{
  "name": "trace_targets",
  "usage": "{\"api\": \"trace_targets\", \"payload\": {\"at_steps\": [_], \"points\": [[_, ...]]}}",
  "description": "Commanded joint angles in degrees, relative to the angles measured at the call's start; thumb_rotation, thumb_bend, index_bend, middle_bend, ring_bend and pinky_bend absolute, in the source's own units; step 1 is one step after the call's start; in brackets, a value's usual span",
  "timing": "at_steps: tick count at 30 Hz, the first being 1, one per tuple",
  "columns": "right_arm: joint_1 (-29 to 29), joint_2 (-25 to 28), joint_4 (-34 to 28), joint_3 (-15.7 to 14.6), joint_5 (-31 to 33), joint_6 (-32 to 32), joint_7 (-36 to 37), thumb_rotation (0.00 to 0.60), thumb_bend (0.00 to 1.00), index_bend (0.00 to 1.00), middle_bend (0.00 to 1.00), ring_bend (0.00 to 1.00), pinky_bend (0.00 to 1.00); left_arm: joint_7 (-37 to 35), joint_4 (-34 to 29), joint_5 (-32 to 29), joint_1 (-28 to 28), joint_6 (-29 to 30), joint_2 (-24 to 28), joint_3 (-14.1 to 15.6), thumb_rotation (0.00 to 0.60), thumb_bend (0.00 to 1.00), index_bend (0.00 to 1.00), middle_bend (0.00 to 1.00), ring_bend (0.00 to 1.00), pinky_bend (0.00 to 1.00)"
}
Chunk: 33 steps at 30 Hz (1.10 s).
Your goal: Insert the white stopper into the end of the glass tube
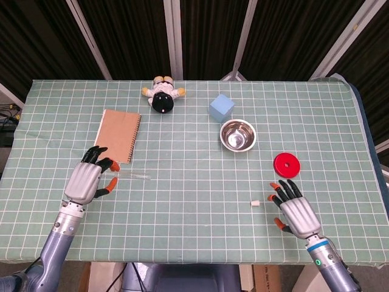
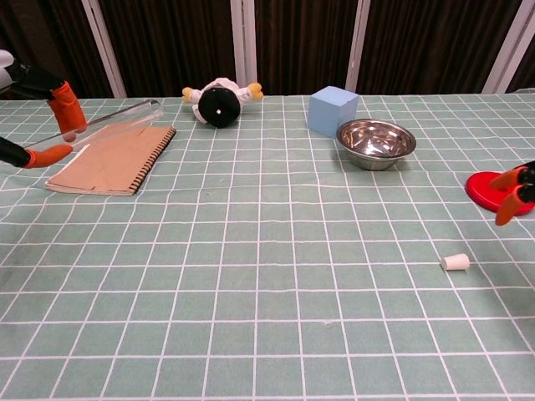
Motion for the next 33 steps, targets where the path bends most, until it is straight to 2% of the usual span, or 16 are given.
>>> {"api": "trace_targets", "payload": {"at_steps": [1,9,17,33], "points": [[1.2,-2.5,0.7,0.3,1.0,-1.4,-2.0,0.600,0.32,0.39,0.15,0.05,0.02,0.0,0.2,-0.1,0.0,-0.3,0.0,-0.2,0.600,0.67,0.55,0.52,0.15,0.12],[2.9,-6.8,2.5,1.8,4.5,-3.1,-5.3,0.600,0.32,0.44,0.16,0.06,0.04,-0.6,0.6,-0.2,-0.1,-0.9,0.3,-1.0,0.600,0.67,0.55,0.52,0.15,0.12],[4.4,-8.8,3.4,3.2,7.7,-4.0,-7.5,0.600,0.33,0.45,0.16,0.06,0.04,-1.0,0.9,-0.1,-0.1,-1.5,0.6,-1.4,0.600,0.67,0.55,0.52,0.15,0.12],[6.0,-12.0,5.6,3.4,13.7,-5.4,-12.0,0.600,0.40,0.45,0.16,0.06,0.04,-0.9,1.2,-0.4,-0.3,-2.3,0.5,-2.3,0.600,0.67,0.55,0.52,0.15,0.12]]}}
